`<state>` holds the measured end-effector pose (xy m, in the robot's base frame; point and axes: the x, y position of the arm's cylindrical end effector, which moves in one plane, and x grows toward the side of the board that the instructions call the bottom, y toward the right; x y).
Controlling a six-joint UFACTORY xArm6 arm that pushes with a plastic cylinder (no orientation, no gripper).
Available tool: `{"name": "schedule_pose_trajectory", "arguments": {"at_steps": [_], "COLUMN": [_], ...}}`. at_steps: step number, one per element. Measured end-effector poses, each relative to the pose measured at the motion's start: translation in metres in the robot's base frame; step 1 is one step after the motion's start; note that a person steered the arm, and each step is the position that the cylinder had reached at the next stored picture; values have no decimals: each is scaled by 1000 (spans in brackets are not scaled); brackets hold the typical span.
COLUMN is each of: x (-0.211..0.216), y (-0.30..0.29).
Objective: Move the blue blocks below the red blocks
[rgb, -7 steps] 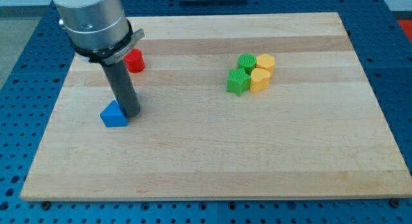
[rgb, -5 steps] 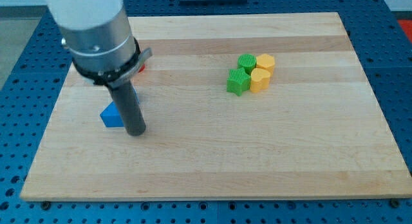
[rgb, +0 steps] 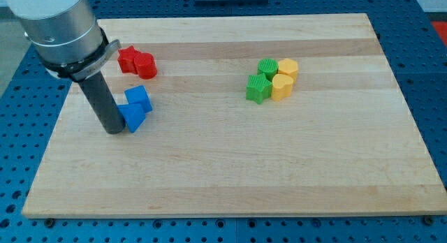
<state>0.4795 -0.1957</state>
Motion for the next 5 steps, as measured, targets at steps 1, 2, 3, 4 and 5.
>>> {"name": "schedule_pose_trajectory", "arguments": {"at_steps": [1,2,3,4,5], "x": [3,29,25,11,-4], "y": [0,6,9,10,10]}}
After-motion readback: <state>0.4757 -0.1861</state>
